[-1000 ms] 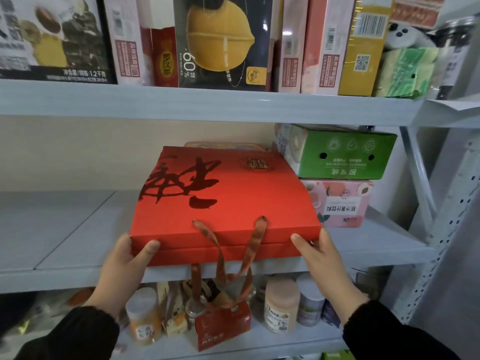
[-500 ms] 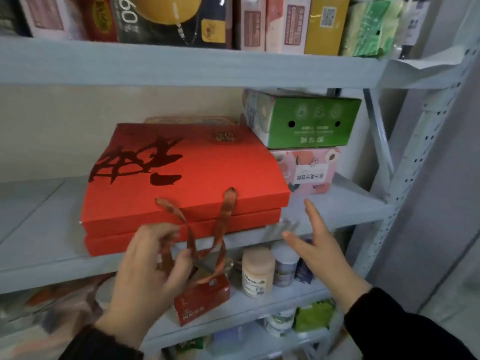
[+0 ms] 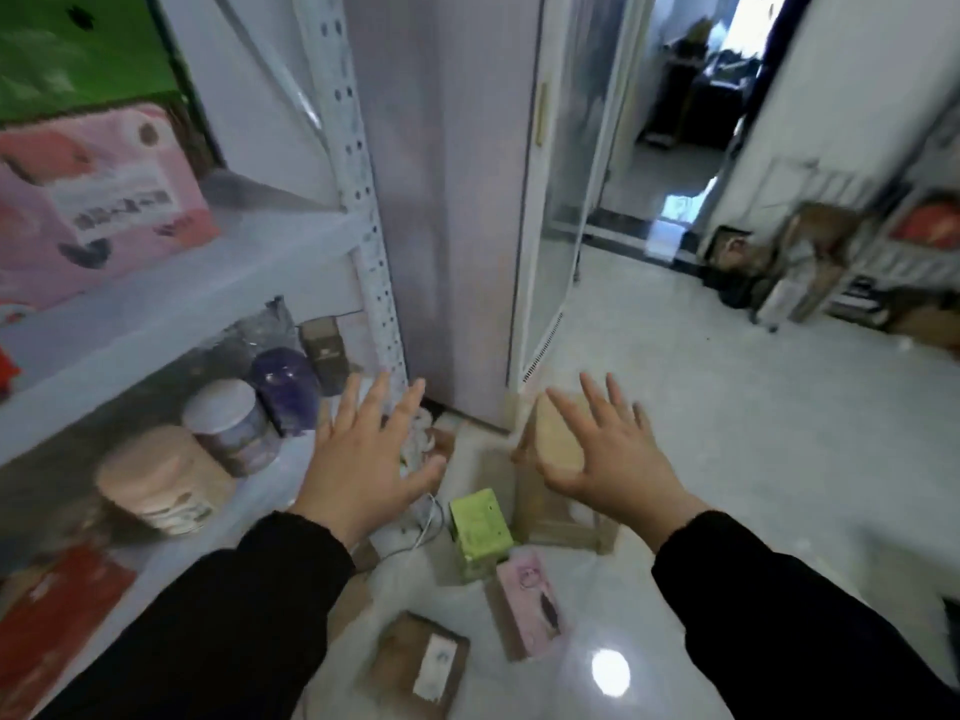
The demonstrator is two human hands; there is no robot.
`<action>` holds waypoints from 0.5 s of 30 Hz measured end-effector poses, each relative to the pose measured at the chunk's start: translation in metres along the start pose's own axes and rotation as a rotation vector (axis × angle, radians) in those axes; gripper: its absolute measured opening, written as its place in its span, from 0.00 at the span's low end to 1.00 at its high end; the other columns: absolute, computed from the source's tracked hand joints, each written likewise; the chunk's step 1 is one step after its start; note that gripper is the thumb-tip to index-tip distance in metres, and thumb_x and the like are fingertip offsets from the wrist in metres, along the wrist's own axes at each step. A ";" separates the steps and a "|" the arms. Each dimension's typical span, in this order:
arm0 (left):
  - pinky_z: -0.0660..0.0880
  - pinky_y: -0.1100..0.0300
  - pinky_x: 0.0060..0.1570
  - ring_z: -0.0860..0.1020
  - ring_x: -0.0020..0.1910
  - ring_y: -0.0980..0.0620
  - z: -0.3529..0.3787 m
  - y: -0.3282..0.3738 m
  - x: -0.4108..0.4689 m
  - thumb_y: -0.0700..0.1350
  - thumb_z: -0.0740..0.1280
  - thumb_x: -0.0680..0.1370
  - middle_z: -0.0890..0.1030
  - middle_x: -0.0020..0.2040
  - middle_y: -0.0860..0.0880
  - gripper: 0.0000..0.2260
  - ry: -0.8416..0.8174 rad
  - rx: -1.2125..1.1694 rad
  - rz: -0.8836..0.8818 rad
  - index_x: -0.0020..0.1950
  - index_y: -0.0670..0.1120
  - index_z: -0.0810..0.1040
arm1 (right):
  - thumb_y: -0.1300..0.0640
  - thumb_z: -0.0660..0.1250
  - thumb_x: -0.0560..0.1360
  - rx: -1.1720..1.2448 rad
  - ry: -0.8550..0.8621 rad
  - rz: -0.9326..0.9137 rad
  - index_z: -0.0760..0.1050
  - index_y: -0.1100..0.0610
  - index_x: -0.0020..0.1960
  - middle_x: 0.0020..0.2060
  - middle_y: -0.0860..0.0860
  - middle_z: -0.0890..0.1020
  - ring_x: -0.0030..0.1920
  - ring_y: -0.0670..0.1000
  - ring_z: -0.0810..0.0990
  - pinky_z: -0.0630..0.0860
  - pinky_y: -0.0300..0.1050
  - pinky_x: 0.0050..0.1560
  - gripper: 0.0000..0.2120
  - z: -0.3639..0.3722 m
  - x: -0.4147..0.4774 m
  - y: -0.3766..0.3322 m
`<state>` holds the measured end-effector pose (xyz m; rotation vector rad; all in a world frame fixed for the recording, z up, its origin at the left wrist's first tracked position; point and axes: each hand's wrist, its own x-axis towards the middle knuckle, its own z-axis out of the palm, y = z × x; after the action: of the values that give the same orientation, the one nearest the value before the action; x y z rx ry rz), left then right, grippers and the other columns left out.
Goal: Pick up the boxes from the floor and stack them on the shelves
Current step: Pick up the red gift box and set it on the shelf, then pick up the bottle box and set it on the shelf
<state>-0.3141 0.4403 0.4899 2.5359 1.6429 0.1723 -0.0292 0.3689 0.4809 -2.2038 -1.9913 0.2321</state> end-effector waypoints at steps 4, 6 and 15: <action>0.46 0.37 0.78 0.43 0.83 0.42 0.034 0.094 0.037 0.73 0.44 0.71 0.47 0.85 0.47 0.42 -0.086 0.058 0.109 0.83 0.60 0.44 | 0.25 0.52 0.68 0.000 -0.013 0.196 0.47 0.40 0.83 0.84 0.54 0.46 0.82 0.60 0.40 0.45 0.63 0.79 0.47 -0.002 -0.039 0.111; 0.48 0.36 0.77 0.44 0.82 0.40 0.052 0.142 0.054 0.73 0.44 0.71 0.48 0.84 0.46 0.43 -0.127 0.100 0.162 0.84 0.58 0.47 | 0.29 0.60 0.73 0.030 -0.010 0.282 0.46 0.40 0.83 0.84 0.53 0.46 0.82 0.59 0.39 0.44 0.63 0.80 0.44 0.000 -0.059 0.167; 0.49 0.38 0.78 0.48 0.82 0.40 0.132 0.386 0.110 0.73 0.40 0.68 0.49 0.84 0.46 0.45 -0.284 0.115 0.460 0.84 0.57 0.44 | 0.31 0.60 0.74 0.151 -0.101 0.699 0.48 0.42 0.83 0.83 0.55 0.47 0.82 0.59 0.40 0.45 0.63 0.79 0.43 0.010 -0.189 0.357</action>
<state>0.0985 0.3793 0.4243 2.8240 0.9823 -0.2409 0.2959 0.1453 0.3927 -2.7297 -1.1104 0.5598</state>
